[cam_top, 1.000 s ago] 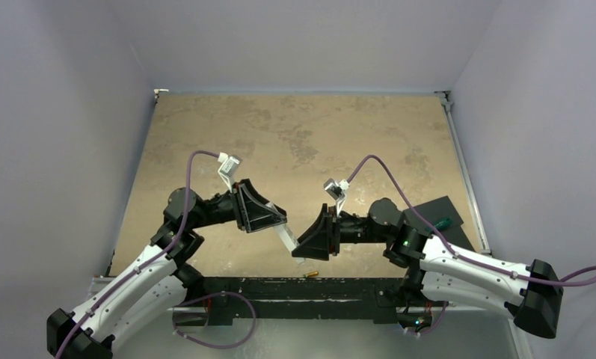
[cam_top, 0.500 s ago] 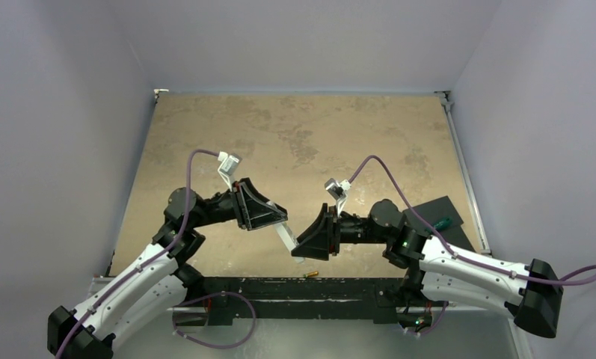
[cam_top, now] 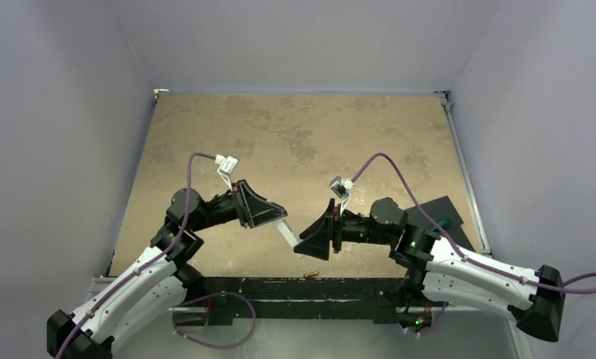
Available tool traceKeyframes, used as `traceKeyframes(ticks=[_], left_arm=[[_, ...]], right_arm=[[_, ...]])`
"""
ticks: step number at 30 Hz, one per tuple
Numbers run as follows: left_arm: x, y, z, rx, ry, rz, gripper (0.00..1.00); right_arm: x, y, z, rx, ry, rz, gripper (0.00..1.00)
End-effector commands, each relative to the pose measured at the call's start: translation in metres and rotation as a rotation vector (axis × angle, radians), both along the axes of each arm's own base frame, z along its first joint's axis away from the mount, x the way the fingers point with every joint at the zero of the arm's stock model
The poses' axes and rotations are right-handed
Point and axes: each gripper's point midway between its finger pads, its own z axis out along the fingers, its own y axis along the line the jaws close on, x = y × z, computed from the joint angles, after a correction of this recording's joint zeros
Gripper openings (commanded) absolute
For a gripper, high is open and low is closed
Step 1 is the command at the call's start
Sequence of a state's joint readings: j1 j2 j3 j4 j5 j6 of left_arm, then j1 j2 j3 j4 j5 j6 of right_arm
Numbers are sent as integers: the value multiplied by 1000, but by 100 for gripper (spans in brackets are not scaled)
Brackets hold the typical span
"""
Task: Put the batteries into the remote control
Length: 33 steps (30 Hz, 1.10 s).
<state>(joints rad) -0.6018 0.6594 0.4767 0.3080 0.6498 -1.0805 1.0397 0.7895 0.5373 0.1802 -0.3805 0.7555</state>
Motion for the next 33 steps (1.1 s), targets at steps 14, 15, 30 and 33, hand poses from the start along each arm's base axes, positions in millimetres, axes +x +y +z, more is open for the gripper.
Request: traceKeyframes(ticks=[14,15,30,33], left_arm=[[32,18,-35,186,200,238,0],[32,19,-37,192,208,245,0],[36,28,-57,268,320,314,0],[36,30,-59,270,330,321,0]], right_arm=[[39,1,4,-234,-114,-139,80],[40,2,4,-246,-116,-139,79],[30,26,-19,-415,-139,-127,71],[28,30,-25,-449,-145,-126,68]])
